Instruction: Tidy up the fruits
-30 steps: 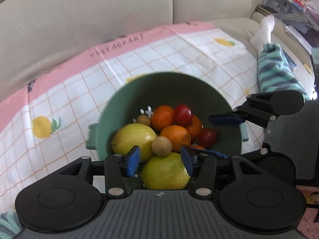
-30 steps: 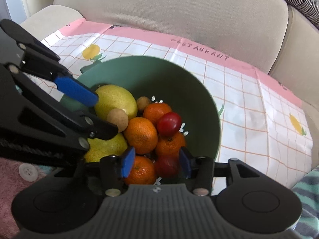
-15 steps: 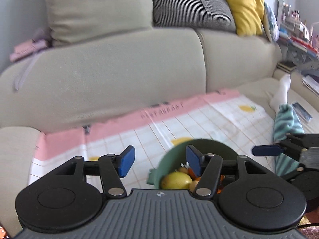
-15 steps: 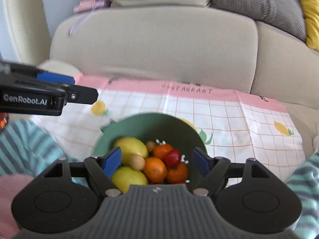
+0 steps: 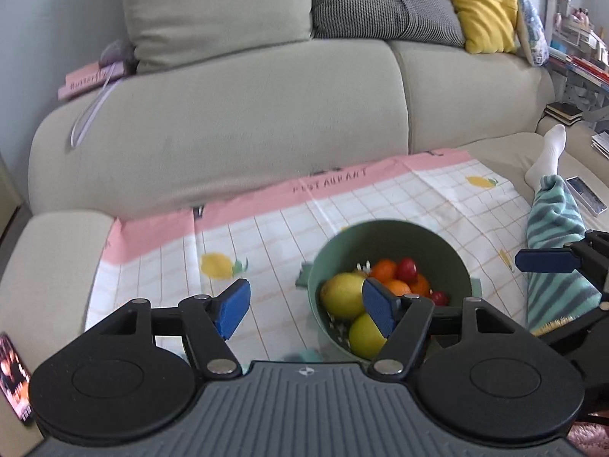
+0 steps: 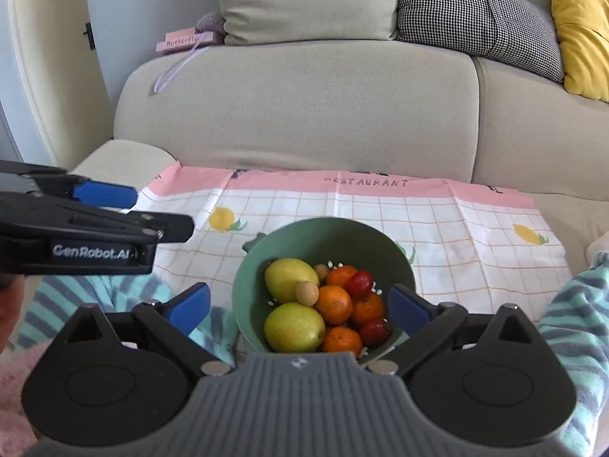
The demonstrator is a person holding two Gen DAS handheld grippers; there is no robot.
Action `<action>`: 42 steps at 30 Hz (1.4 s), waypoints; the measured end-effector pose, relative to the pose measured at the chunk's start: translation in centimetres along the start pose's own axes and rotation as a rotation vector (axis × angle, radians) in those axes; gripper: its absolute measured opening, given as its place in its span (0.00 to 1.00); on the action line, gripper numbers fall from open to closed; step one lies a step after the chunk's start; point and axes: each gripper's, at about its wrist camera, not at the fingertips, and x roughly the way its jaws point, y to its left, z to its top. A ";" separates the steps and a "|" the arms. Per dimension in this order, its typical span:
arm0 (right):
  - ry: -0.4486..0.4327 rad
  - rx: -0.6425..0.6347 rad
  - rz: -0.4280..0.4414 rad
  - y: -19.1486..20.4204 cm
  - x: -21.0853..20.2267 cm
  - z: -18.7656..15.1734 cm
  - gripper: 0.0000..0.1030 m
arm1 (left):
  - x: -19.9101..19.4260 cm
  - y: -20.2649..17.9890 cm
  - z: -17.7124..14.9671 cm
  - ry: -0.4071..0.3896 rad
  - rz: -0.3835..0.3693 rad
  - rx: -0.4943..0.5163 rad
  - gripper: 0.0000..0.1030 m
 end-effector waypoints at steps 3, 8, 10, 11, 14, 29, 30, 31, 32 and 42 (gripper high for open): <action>0.033 0.036 -0.005 -0.6 0.5 -0.4 0.94 | 0.3 -0.5 -0.8 0.025 0.020 -0.004 0.77; 0.074 0.029 -0.036 -0.8 1.2 -1.1 0.94 | 1.6 0.0 -1.8 0.100 0.061 -0.052 0.77; 0.086 0.038 -0.046 -1.0 1.5 -1.2 0.94 | 1.9 0.3 -2.1 0.121 0.066 -0.068 0.77; 0.090 0.042 -0.054 -1.2 1.7 -1.3 0.94 | 2.0 0.3 -2.2 0.128 0.068 -0.072 0.77; 0.110 0.054 -0.075 -1.6 2.2 -1.5 0.94 | 2.1 0.3 -2.4 0.137 0.068 -0.070 0.77; 0.129 0.060 -0.088 -1.9 2.9 -1.6 0.94 | 2.5 0.1 -2.5 0.155 0.060 -0.061 0.77; 0.129 0.060 -0.088 -1.9 2.9 -1.6 0.94 | 2.5 0.1 -2.5 0.156 0.060 -0.061 0.77; 0.129 0.060 -0.088 -1.8 2.9 -1.6 0.94 | 2.5 0.1 -2.5 0.156 0.060 -0.060 0.77; 0.129 0.059 -0.088 -1.8 2.9 -1.6 0.94 | 2.5 0.1 -2.5 0.155 0.060 -0.059 0.77; 0.133 0.061 -0.084 -1.9 3.1 -1.6 0.94 | 2.4 0.1 -2.4 0.155 0.061 -0.060 0.77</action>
